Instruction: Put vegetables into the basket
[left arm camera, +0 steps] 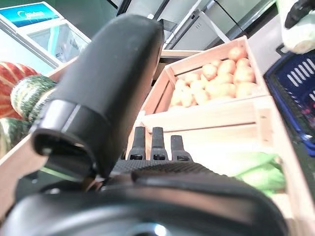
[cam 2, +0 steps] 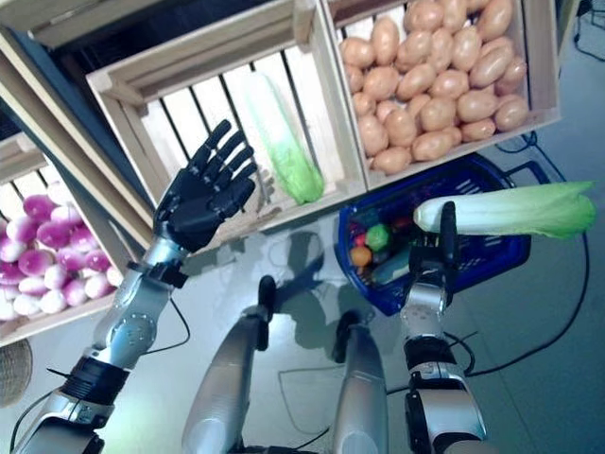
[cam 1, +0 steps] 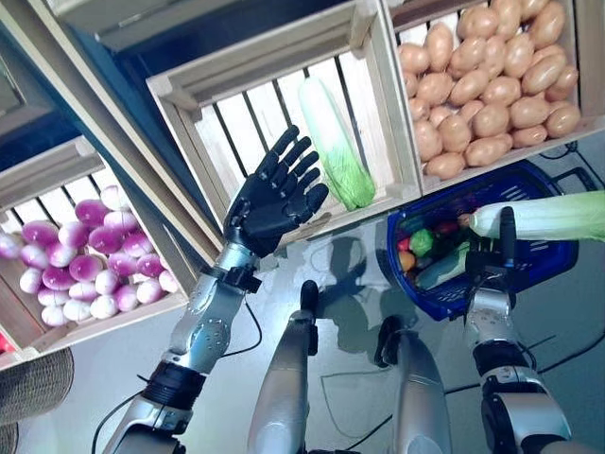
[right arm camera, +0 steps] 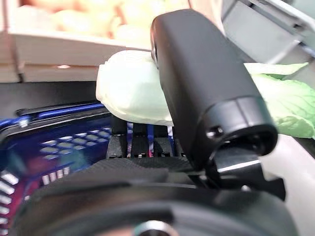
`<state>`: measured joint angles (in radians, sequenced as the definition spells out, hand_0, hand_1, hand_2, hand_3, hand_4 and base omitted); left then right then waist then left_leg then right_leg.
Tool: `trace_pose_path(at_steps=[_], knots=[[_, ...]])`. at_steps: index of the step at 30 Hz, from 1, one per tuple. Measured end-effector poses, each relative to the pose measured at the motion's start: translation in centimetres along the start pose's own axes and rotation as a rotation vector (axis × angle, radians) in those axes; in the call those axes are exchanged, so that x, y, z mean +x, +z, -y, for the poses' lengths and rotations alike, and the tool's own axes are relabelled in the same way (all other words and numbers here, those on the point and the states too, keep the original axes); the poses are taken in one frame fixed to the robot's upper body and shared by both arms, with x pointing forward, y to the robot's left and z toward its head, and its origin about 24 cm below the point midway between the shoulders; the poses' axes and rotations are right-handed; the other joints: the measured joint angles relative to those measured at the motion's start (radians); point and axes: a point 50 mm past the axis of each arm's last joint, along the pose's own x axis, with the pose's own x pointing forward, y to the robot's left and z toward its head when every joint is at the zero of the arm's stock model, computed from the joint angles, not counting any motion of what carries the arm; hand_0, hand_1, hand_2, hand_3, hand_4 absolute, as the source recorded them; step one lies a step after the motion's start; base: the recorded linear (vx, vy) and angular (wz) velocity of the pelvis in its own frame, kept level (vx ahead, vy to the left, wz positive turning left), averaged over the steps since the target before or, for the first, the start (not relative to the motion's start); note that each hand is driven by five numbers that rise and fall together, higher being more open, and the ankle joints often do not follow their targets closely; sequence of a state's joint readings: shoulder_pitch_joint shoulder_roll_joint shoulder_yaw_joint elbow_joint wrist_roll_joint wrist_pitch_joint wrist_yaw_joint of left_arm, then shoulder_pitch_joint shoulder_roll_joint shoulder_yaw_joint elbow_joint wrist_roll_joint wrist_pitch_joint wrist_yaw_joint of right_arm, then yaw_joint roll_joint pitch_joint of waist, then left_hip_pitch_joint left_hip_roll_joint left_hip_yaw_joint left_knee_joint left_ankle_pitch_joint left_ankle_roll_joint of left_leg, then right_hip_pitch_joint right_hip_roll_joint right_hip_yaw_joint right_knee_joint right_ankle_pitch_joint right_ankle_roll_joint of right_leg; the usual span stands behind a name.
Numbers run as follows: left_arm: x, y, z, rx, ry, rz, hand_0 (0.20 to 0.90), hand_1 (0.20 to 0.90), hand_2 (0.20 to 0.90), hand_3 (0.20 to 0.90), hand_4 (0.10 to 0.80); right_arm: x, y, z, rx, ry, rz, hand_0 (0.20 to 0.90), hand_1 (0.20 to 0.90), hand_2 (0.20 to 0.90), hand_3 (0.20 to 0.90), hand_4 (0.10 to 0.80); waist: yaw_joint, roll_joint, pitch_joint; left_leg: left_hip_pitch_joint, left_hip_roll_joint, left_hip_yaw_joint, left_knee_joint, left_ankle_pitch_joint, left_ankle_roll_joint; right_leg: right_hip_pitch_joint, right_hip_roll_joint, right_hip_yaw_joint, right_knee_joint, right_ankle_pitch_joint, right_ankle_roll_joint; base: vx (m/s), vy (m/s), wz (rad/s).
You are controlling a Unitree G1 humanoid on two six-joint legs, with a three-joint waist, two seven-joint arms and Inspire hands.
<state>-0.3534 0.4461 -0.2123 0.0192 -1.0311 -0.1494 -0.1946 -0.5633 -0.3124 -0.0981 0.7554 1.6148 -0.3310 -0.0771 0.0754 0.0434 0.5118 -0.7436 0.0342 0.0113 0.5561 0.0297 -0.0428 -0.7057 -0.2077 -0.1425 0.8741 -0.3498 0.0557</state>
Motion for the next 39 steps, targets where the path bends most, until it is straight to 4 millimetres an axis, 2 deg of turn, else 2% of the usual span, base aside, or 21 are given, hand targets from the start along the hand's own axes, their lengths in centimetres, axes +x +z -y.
trace_pose_path(at_steps=[5,11,21,22,23,24,31,35,37,39], knots=[[0.7,0.6,0.4,0.002,-0.023,0.03,0.9,0.9,0.9,0.9,0.8,0.6,-0.3,-1.5,-0.101,0.064,-0.062,0.3,0.3,0.3,0.3,0.4,-0.001,0.008,0.008,-0.132,-0.003,-0.007,0.164,-0.049,-0.003,-0.121,-0.007,0.019,0.15,-0.045,-0.008,0.033,0.017,0.01],[1.2,1.0,0.7,0.008,-0.046,0.045,0.9,0.9,0.9,0.9,0.8,0.6,-1.8,-2.0,-0.169,0.087,-0.147,0.3,0.3,0.3,0.3,0.4,-0.002,0.011,0.009,-0.228,0.0,-0.016,0.274,-0.073,-0.013,-0.214,-0.01,0.029,0.261,-0.076,-0.025,-0.021,0.004,0.0],[2.0,1.2,1.4,-0.018,-0.081,0.055,0.9,0.9,0.9,0.9,0.8,0.4,-4.6,0.0,-0.374,-0.102,-0.365,0.3,0.3,0.3,0.3,0.4,0.004,0.013,0.01,-0.295,-0.003,-0.035,0.379,-0.093,-0.023,-0.279,-0.019,0.032,0.377,-0.112,-0.038,0.005,0.001,0.01],[2.1,1.3,1.5,-0.018,-0.082,0.057,0.9,0.9,0.9,0.9,0.8,0.5,-4.7,-0.3,-0.378,-0.112,-0.365,0.373,0.373,0.373,0.373,0.449,0.002,0.013,0.01,-0.3,-0.003,-0.037,0.386,-0.093,-0.023,-0.283,-0.018,0.032,0.383,-0.112,-0.039,0.0,0.0,0.0],[2.1,1.3,1.5,-0.018,-0.083,0.056,0.9,0.9,0.9,0.9,0.8,0.5,-4.7,-0.4,-0.38,-0.12,-0.365,0.594,0.594,0.594,0.594,0.596,0.0,0.013,0.01,-0.303,-0.002,-0.038,0.39,-0.093,-0.023,-0.285,-0.018,0.032,0.387,-0.113,-0.04,0.0,0.0,0.0],[2.3,1.2,1.7,-0.019,-0.086,0.054,0.9,0.9,0.9,0.9,0.8,0.6,-4.7,-0.6,-0.383,-0.137,-0.364,0.9,0.9,0.9,0.9,0.8,0.0,0.013,0.01,-0.307,-0.002,-0.038,0.396,-0.094,-0.024,-0.289,-0.018,0.032,0.393,-0.114,-0.041,0.0,0.0,0.0],[2.6,0.7,2.2,-0.022,-0.075,0.034,0.9,0.9,0.9,0.9,0.8,1.1,-4.9,-1.9,-0.395,-0.199,-0.36,0.9,0.9,0.9,0.9,0.8,0.0,0.014,0.01,-0.314,-0.002,-0.04,0.411,-0.095,-0.026,-0.297,-0.016,0.034,0.409,-0.117,-0.044,0.0,0.0,0.0],[2.7,0.8,2.1,-0.022,-0.062,0.036,0.9,0.9,0.9,0.9,0.8,1.1,-4.8,-1.4,-0.413,-0.264,-0.349,0.9,0.9,0.9,0.9,0.8,0.003,0.014,0.01,-0.314,-0.003,-0.04,0.411,-0.096,-0.027,-0.297,-0.016,0.034,0.41,-0.117,-0.044,0.0,0.0,0.0],[2.7,0.8,2.1,-0.021,-0.054,0.036,0.9,0.9,0.9,0.9,0.8,1.1,-4.6,-1.0,-0.529,-0.309,-0.316,0.9,0.9,0.9,0.9,0.8,0.003,0.015,0.01,-0.314,-0.003,-0.04,0.411,-0.096,-0.027,-0.296,-0.015,0.034,0.41,-0.117,-0.044,0.0,0.0,0.0],[2.7,0.8,2.1,-0.016,-0.049,0.034,0.9,0.9,0.9,0.9,0.8,1.1,-4.0,-0.6,-0.744,-0.368,-0.242,0.9,0.9,0.9,0.9,0.8,0.006,0.016,0.01,-0.314,-0.002,-0.04,0.411,-0.096,-0.027,-0.296,-0.016,0.034,0.41,-0.117,-0.044,0.0,0.0,0.0]])
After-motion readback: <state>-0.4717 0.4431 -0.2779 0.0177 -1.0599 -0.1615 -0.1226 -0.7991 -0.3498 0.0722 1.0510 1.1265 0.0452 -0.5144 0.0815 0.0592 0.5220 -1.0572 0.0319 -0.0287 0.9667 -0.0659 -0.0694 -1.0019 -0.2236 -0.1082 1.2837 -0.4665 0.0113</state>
